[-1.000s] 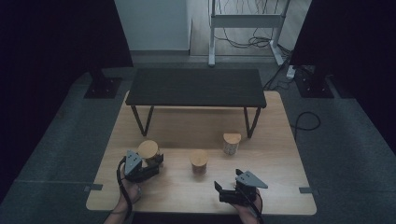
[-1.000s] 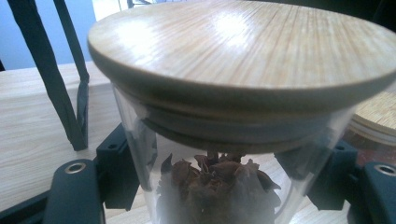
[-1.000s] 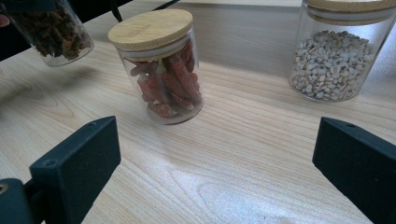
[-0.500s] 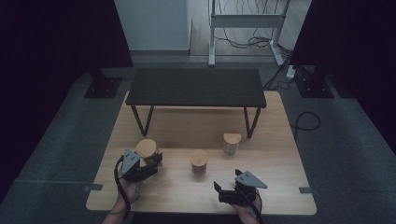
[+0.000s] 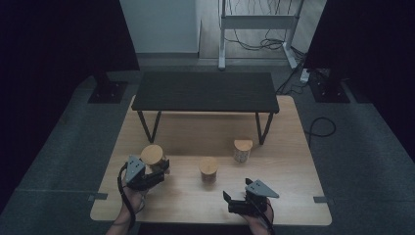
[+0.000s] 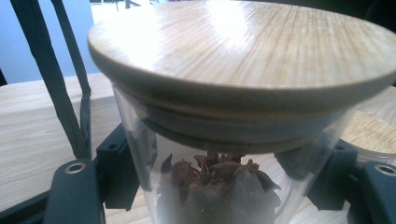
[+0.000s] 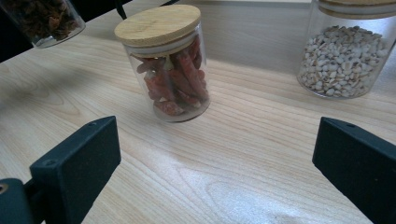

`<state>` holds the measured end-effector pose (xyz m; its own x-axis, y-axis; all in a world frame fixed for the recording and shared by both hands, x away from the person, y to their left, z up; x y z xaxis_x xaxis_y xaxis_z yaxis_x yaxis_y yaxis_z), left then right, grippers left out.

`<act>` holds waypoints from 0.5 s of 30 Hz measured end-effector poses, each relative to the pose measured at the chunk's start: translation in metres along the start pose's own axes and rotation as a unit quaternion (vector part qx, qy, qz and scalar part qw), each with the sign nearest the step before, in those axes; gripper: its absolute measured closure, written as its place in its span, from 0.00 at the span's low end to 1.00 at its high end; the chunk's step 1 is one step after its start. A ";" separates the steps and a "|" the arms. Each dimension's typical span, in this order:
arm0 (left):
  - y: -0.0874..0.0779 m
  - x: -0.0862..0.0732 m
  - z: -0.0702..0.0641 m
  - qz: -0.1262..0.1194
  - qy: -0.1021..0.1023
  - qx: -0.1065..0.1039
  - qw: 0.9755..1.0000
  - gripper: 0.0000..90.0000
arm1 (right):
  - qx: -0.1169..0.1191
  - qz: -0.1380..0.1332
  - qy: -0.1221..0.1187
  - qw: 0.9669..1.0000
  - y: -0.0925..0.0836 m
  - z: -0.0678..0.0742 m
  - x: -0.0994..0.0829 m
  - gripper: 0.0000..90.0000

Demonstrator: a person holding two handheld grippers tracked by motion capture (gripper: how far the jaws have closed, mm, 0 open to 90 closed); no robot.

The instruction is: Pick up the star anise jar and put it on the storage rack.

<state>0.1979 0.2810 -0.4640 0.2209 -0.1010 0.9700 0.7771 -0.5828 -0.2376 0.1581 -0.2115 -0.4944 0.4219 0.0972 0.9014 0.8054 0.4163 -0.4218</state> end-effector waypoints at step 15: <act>-0.001 0.008 0.001 -0.005 -0.014 0.003 1.000 0.29 | 0.007 -0.004 0.011 1.000 -0.002 -0.002 0.000 0.01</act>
<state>0.1994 0.2820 -0.4557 0.2301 -0.0725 0.9705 0.7833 -0.5780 -0.2289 0.1573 -0.2139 -0.4935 0.4239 0.0735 0.9027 0.8036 0.4293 -0.4123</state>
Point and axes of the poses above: each handheld gripper's, and its own axes: y roughly forward along the jaws, x roughly out of its top, z roughly to its left, the point moved 2 cm from there along y, roughly forward along the jaws, and after that the axes turned 8 degrees about -x, right-handed, at the moved point
